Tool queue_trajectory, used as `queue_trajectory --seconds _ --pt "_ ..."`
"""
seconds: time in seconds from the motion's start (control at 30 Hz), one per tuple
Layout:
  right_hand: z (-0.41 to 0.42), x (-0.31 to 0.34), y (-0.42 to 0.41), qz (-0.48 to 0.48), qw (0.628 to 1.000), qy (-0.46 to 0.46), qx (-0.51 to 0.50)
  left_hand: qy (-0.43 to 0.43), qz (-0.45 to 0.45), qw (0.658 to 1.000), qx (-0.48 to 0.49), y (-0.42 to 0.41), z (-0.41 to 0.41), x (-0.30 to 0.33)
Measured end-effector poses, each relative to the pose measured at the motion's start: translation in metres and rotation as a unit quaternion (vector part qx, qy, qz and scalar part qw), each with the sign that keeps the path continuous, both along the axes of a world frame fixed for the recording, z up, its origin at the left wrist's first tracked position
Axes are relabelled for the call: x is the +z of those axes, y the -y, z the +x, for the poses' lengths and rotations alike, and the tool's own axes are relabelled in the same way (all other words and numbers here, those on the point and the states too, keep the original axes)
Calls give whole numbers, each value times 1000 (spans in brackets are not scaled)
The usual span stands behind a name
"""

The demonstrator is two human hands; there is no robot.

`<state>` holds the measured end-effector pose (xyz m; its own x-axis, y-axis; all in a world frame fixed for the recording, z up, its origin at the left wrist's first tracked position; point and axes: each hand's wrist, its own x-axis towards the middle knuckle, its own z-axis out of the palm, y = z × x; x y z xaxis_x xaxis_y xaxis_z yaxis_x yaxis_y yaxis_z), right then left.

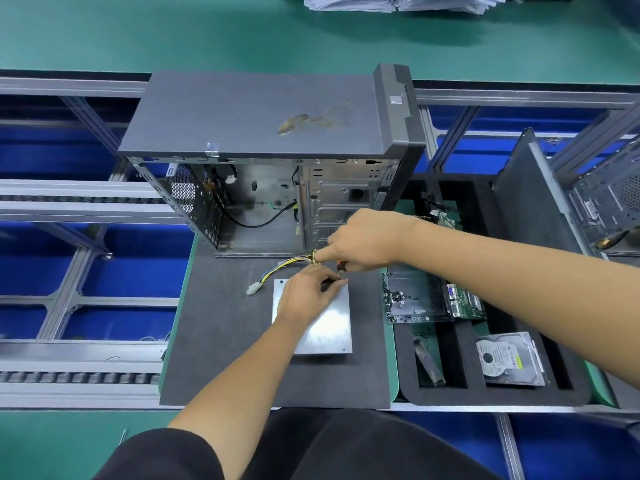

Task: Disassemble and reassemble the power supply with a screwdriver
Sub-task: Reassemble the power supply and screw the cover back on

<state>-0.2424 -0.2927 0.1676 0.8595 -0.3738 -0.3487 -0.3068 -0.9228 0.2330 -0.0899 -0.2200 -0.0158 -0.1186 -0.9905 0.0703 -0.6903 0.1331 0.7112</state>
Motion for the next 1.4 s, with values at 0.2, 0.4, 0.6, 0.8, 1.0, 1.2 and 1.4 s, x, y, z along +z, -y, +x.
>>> queue_trajectory --seconds 0.2,0.4,0.6,0.8,1.0,1.2,1.4 --pt "1 -2 -4 -83 994 -22 -61 -10 -8 1000 -15 1 0 -1" --pt "1 7 7 -53 994 -46 84 -5 0 1000 -6 0 -1 0" --pt "5 -5 -1 6 990 85 -108 -11 23 1000 -9 -2 -1 12" --pt "0 -21 -11 -29 962 123 -243 -200 53 978 7 0 -5 40" --pt "-1 -24 -18 -38 960 140 -241 -211 40 976 22 16 -9 68" --pt "-11 -13 -9 20 984 145 -99 -171 84 980 -62 22 10 79" --pt "-8 -14 -5 1 983 131 -125 -187 116 973 -75 30 5 98"
